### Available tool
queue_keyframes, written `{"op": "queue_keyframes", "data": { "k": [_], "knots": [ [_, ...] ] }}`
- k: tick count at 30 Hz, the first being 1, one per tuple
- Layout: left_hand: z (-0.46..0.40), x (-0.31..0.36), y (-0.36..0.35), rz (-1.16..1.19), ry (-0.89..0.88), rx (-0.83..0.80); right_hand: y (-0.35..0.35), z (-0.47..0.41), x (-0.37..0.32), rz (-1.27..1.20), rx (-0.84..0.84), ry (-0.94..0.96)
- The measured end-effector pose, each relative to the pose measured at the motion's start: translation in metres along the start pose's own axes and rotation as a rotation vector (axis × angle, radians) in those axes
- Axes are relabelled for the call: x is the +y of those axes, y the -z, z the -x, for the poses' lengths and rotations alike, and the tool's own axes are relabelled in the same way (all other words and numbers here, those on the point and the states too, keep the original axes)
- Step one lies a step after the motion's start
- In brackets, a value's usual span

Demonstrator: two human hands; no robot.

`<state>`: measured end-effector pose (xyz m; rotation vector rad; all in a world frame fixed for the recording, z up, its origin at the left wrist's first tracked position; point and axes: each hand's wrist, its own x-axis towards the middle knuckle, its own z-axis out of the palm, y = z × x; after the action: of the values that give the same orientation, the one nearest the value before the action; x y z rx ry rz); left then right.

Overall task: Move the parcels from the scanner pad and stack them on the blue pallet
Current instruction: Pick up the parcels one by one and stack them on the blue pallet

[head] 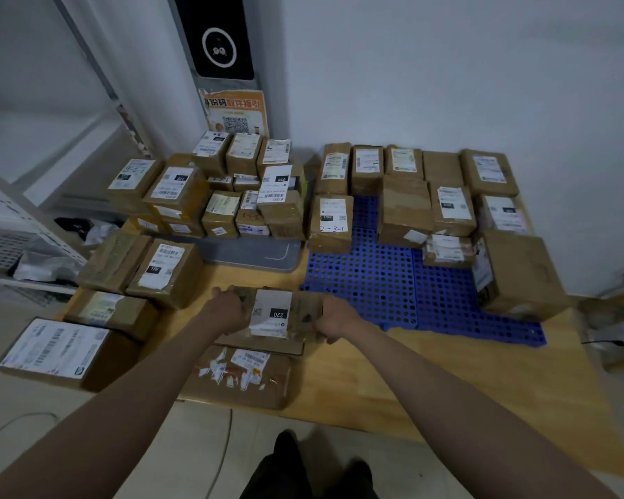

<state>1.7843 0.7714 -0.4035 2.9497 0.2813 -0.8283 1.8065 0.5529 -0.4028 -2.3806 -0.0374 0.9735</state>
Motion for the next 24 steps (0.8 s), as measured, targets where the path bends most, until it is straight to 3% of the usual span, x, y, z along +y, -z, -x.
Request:
{"op": "queue_keyframes", "data": {
  "k": [7, 24],
  "knots": [
    [0.008, 0.072, 0.006, 0.162, 0.039, -0.011, 0.041, 0.015, 0.060, 0.000, 0.107, -0.058],
    [0.007, 0.238, -0.010, 0.174, -0.103, -0.076, 0.099, 0.044, 0.212, -0.094, 0.260, -0.179]
  ]
}}
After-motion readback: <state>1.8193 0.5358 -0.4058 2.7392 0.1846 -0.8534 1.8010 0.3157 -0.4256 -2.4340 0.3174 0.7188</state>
